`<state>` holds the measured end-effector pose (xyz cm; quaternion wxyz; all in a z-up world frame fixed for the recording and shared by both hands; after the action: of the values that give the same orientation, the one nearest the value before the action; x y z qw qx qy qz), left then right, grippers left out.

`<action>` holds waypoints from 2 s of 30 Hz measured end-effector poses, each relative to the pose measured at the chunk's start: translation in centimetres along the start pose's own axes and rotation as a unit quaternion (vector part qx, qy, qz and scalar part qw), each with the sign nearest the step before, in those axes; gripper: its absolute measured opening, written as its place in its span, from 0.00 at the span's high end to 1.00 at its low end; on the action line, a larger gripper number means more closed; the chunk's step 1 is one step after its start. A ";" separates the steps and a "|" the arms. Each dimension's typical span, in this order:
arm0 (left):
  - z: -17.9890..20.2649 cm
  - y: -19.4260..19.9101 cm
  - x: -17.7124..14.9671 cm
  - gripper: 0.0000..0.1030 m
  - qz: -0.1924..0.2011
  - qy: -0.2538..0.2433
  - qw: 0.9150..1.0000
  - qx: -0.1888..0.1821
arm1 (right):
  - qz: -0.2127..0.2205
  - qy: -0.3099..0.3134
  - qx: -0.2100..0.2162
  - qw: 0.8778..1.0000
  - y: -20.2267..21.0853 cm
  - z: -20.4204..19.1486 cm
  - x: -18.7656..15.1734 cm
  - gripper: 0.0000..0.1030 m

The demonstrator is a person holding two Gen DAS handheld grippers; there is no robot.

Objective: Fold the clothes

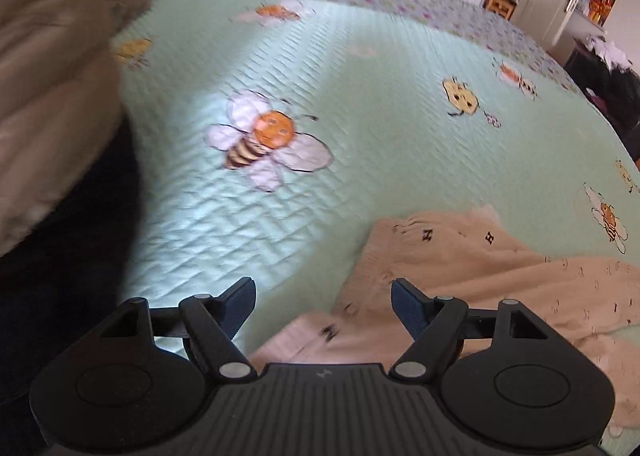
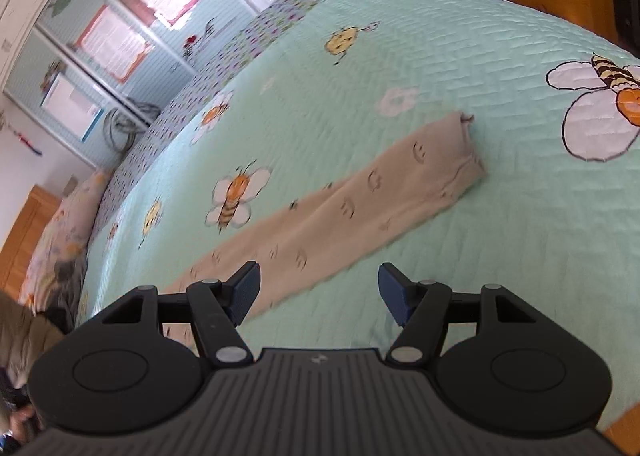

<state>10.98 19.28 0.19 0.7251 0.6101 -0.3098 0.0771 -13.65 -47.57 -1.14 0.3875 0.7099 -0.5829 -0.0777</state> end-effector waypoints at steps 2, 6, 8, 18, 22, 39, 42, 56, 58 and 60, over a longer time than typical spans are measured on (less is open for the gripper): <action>0.4 -2.5 1.3 0.25 -0.017 0.002 1.000 -0.009 | 0.002 0.000 -0.008 1.000 -0.5 0.1 1.0 0.35; 0.8 -6.0 2.2 0.25 -0.043 0.012 0.999 -0.008 | 0.005 -0.003 -0.027 1.000 -1.6 1.1 3.0 0.35; 1.0 -6.8 2.4 0.25 -0.040 0.020 0.999 -0.019 | 0.005 -0.006 -0.033 0.999 -2.2 1.7 3.9 0.35; 2.6 -9.6 3.5 0.32 -0.015 0.056 0.995 -0.086 | -0.019 -0.065 -0.014 0.998 -4.8 4.1 5.2 0.35; 3.2 -9.5 3.8 0.74 -0.001 0.075 0.990 -0.122 | -0.023 -0.087 0.000 0.996 -5.3 4.7 5.2 0.35; 2.5 -8.3 4.5 0.89 0.042 0.104 0.989 -0.100 | -0.001 -0.116 0.034 0.993 -4.3 6.0 6.7 0.35; 2.4 -8.2 4.9 0.89 0.052 0.114 0.987 -0.099 | 0.014 -0.098 0.011 0.995 -4.0 6.6 7.9 0.35; 0.5 -7.3 7.7 0.91 0.085 0.154 0.981 -0.076 | -0.010 -0.007 0.020 1.000 -6.7 6.0 9.8 0.71; 0.3 -7.3 7.9 0.91 0.084 0.153 0.982 -0.074 | -0.018 0.003 0.004 1.000 -7.2 6.0 9.6 0.93; 0.4 -7.4 8.0 0.91 0.077 0.146 0.984 -0.073 | -0.019 0.001 0.002 1.000 -7.1 6.1 9.4 0.93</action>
<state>20.81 14.95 -1.64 0.7971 0.5121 -0.2513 0.1981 -8.76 -58.64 -6.67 0.3847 0.7219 -0.5691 -0.0833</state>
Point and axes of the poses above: each gripper's, at about its wrist camera, not at the fingertips, and y roughly against the way its jaws point, z to its right, x to its top, the point moved 6 cm from there along -y, roughly the way its jaws point, and after that the axes turned 14 degrees about -y, right-handed, at the moved point
